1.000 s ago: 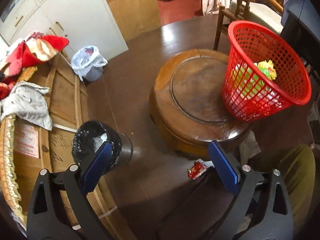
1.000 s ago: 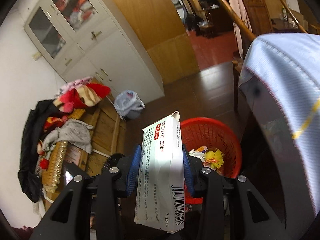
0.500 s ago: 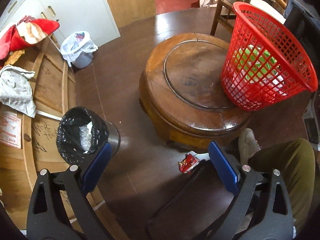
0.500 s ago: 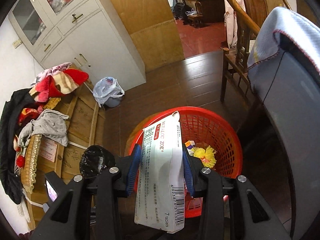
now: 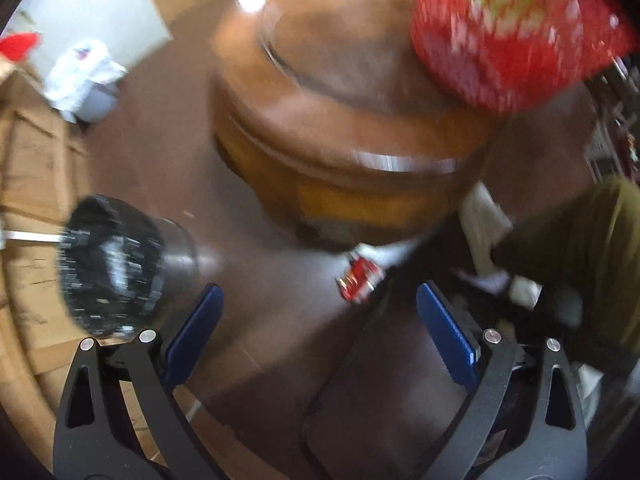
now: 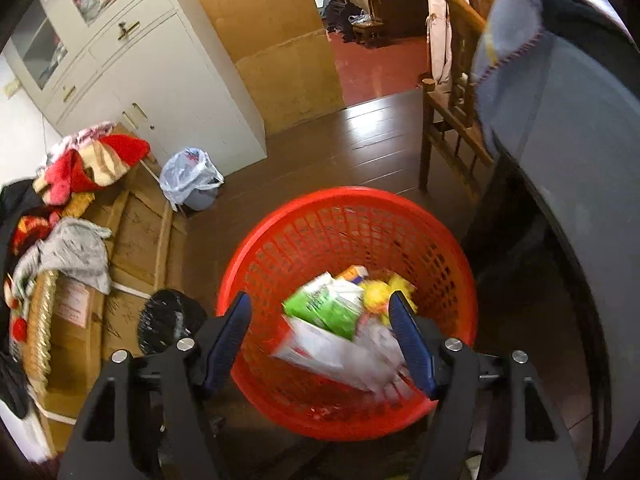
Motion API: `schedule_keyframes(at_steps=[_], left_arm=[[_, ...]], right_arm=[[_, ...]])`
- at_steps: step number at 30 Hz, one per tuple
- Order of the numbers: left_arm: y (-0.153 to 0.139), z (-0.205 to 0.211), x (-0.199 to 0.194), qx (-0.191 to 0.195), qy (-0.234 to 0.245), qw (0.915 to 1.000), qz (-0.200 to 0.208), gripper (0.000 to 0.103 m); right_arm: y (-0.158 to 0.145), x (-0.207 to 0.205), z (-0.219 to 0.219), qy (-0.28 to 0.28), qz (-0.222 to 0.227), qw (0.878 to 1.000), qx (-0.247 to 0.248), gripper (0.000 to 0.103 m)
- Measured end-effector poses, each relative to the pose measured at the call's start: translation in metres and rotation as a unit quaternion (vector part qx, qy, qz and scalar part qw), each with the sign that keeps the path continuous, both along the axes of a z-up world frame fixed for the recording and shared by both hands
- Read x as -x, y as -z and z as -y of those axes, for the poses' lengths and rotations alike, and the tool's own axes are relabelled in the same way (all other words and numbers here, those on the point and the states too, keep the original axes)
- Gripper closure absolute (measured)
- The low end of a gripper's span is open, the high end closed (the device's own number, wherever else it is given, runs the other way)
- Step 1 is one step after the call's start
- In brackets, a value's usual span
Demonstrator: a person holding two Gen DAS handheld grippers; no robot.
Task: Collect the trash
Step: 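Lower the left tool to the floor and grasp the red snack wrapper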
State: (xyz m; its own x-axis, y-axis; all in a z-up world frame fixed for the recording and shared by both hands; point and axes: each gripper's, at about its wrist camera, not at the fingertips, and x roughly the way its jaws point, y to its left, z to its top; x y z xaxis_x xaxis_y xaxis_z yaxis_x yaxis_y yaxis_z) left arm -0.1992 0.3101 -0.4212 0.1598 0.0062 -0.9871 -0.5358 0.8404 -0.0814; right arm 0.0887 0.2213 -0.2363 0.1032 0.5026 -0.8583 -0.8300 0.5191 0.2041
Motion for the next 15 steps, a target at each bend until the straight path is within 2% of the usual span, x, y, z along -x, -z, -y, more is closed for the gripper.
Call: schedule_keyframes(at_steps=[1,3,4,7,10,12,15], left_arm=[[0.018,-0.002,0.0,0.027,0.006,0.9996,-0.005,0.009],[0.053,-0.002,0.001,0.057,0.021,0.998,-0.014,0.009],[0.066,0.0,0.001,0.062,0.03,0.9975,-0.02,0.009],[0.128,0.01,0.003,0.069,0.052,0.9948,-0.054,0.011],[0.184,0.02,0.005,0.102,0.044,0.9911,-0.073,0.016],[0.219,0.03,0.001,0.116,0.04,0.9897,-0.074,0.017],[0.255,0.046,-0.004,0.122,0.048,0.9884,-0.077,0.017]], right_arm=[[0.001,0.004,0.007,-0.002,0.005,1.0,0.006,0.033],[0.006,0.015,0.024,-0.009,0.011,1.0,0.022,0.033],[0.009,0.021,0.032,-0.011,0.015,0.999,0.029,0.033],[0.018,0.039,0.052,-0.014,0.012,0.999,0.043,0.033],[0.029,0.061,0.063,-0.026,0.005,0.998,0.053,0.033],[0.037,0.076,0.068,-0.038,0.01,0.997,0.063,0.033],[0.05,0.096,0.072,-0.054,0.021,0.994,0.098,0.033]])
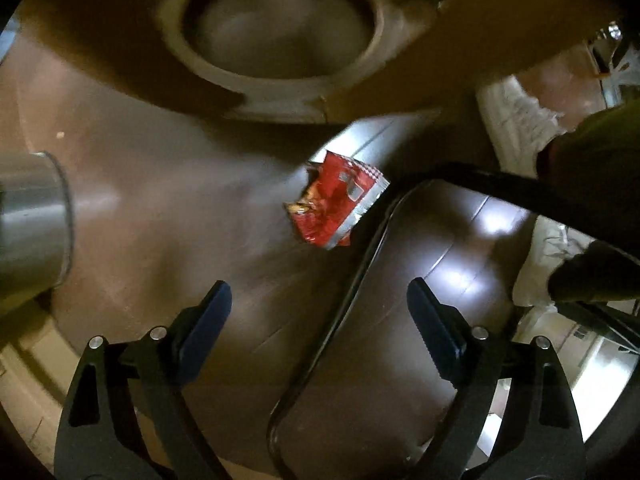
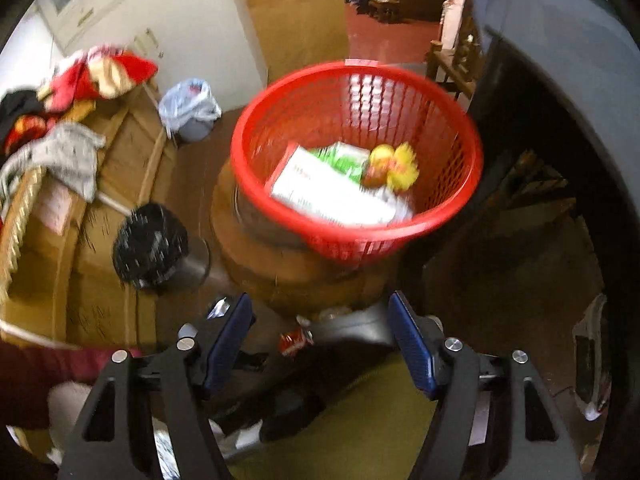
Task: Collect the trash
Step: 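Lower the left tool to the floor and grasp the red snack wrapper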
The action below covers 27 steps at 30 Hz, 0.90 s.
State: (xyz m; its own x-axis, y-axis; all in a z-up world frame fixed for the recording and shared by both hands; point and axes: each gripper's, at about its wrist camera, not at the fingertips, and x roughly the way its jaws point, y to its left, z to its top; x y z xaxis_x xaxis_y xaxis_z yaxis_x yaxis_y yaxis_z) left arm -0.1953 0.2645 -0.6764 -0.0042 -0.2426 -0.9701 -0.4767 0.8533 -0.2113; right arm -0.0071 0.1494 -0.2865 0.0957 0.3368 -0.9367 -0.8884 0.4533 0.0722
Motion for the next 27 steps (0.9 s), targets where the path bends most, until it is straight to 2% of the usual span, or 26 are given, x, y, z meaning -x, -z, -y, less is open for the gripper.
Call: schedule_keyframes(at_steps=[3,7,13,17,18,19,20,21,22,24,27], left_arm=[[0.03,0.015,-0.007,0.009,-0.003,1.0,-0.002,0.018],[0.063,0.026,-0.011,0.009,-0.007,0.9999,-0.011,0.029],[0.087,0.028,-0.013,0.014,-0.011,0.9998,0.007,0.034],[0.096,0.032,-0.023,0.023,-0.015,0.9994,0.019,0.034],[0.102,0.03,-0.025,0.025,-0.025,0.9993,0.013,0.038],[0.107,0.029,-0.028,0.028,-0.033,0.999,0.007,0.054],[0.113,0.026,-0.028,0.032,-0.042,0.9986,-0.003,0.065],[0.118,0.025,-0.027,0.035,-0.046,0.9982,-0.016,0.077],[0.119,0.023,-0.023,0.037,-0.055,0.9975,-0.023,0.084],[0.11,0.015,-0.011,0.037,-0.071,0.9964,-0.025,0.088],[0.077,-0.002,0.022,0.051,-0.099,0.9937,-0.011,0.088]], right_arm=[[0.005,0.007,0.002,-0.002,0.011,1.0,0.029,0.033],[0.009,0.012,0.001,0.002,0.018,0.998,0.059,0.033],[0.02,0.027,-0.005,-0.017,0.027,0.995,0.098,0.033],[0.019,0.033,-0.009,-0.026,0.036,0.994,0.104,0.033],[0.019,0.035,-0.009,-0.027,0.035,0.994,0.104,0.035],[0.019,0.034,-0.01,-0.027,0.032,0.994,0.103,0.035],[0.017,0.033,-0.009,-0.026,0.028,0.994,0.1,0.038],[0.016,0.032,-0.008,-0.025,0.024,0.995,0.097,0.045],[0.016,0.032,-0.008,-0.024,0.019,0.995,0.095,0.048],[0.014,0.031,-0.006,-0.021,0.008,0.996,0.086,0.057],[0.009,0.027,-0.002,-0.014,-0.007,0.998,0.062,0.059]])
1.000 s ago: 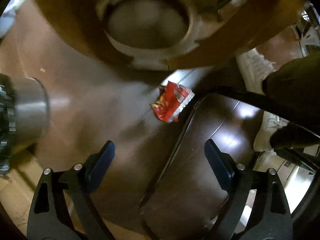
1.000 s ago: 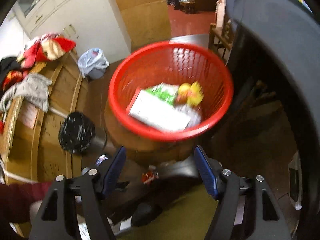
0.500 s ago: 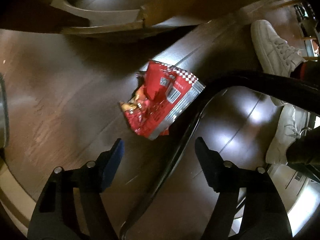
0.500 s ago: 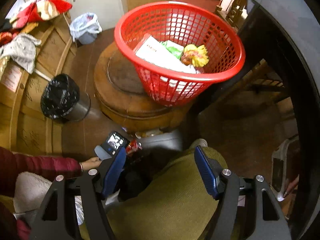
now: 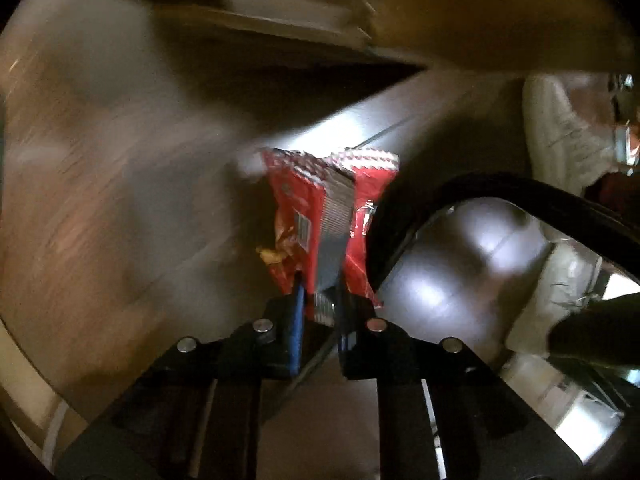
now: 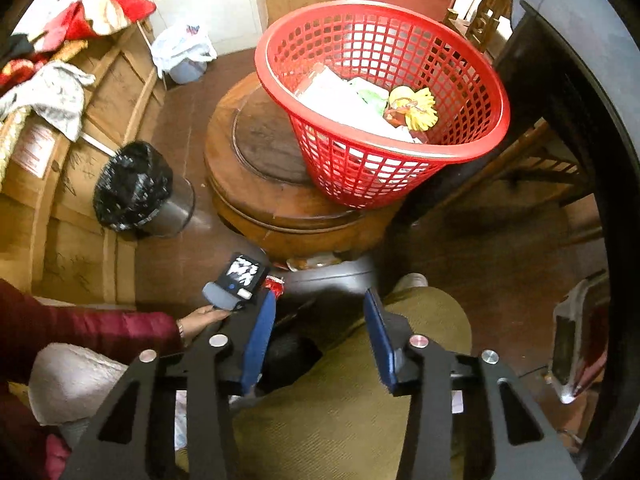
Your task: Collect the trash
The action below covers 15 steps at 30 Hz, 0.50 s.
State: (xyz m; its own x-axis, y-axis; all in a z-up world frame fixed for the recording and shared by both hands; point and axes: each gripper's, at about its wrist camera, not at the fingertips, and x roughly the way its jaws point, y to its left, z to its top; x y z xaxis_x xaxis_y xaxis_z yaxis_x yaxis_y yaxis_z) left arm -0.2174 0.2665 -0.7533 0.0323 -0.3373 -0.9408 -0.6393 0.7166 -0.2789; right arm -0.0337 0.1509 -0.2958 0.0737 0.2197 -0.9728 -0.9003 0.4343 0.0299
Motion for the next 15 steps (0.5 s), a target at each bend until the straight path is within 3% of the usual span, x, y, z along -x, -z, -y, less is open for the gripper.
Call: schedule_keyframes(at_steps=[2,8,15], left_arm=[[-0.025,-0.01,0.021,-0.006,-0.006,1.0,0.001,0.088],[-0.134,-0.062,0.069,-0.071,-0.033,0.9969,-0.001,0.088],[-0.296,-0.1,0.077,-0.18,-0.051,0.982,0.026,0.088]], right_arm=[[-0.003,-0.004,0.004,0.004,-0.012,1.0,-0.021,0.059],[-0.016,-0.017,0.015,0.013,-0.059,0.994,-0.093,0.059],[-0.045,-0.023,0.03,0.003,-0.094,0.978,-0.186,0.059]])
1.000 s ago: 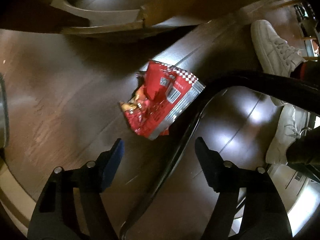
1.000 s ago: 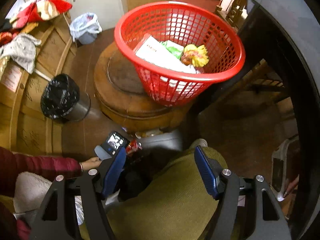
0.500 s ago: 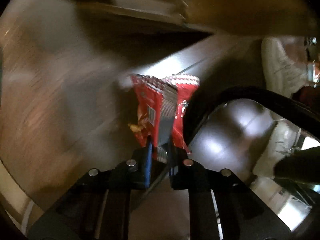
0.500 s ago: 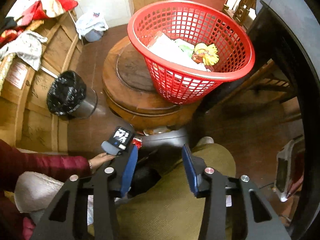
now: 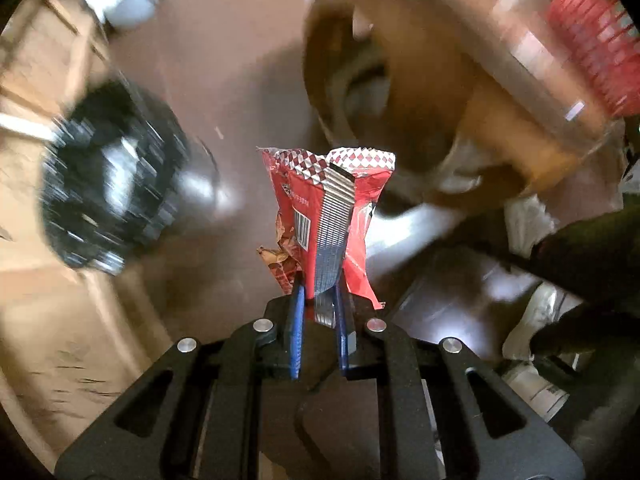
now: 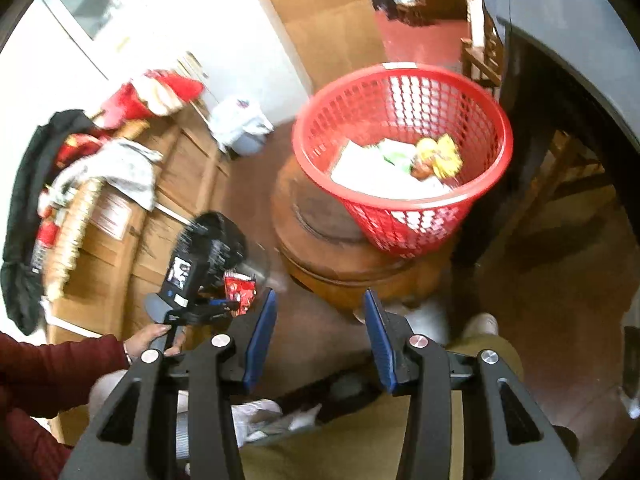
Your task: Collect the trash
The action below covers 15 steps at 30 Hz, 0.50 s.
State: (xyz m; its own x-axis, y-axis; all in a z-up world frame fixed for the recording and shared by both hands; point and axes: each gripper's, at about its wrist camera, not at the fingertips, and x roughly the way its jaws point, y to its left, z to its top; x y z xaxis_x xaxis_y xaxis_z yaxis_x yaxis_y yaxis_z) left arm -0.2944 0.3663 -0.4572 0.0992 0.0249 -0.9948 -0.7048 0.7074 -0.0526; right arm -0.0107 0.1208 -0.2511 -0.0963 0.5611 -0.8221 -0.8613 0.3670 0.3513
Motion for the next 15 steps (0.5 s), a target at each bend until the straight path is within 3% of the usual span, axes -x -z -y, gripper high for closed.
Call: schedule_keyframes(at_steps=[7,11,15], left_arm=[[-0.16,0.004,-0.044,-0.112,0.002,0.9914,0.068,0.088],[-0.252,0.039,-0.079,-0.162,0.023,0.9773,0.135,0.088],[-0.317,0.084,-0.109,-0.193,0.049,0.961,0.192,0.088]], right_arm=[[-0.039,-0.007,0.031,0.001,0.0,0.997,-0.071,0.058],[-0.078,-0.013,0.059,0.012,0.016,0.992,-0.128,0.058],[-0.117,-0.016,0.088,0.025,0.046,0.983,-0.174,0.058]])
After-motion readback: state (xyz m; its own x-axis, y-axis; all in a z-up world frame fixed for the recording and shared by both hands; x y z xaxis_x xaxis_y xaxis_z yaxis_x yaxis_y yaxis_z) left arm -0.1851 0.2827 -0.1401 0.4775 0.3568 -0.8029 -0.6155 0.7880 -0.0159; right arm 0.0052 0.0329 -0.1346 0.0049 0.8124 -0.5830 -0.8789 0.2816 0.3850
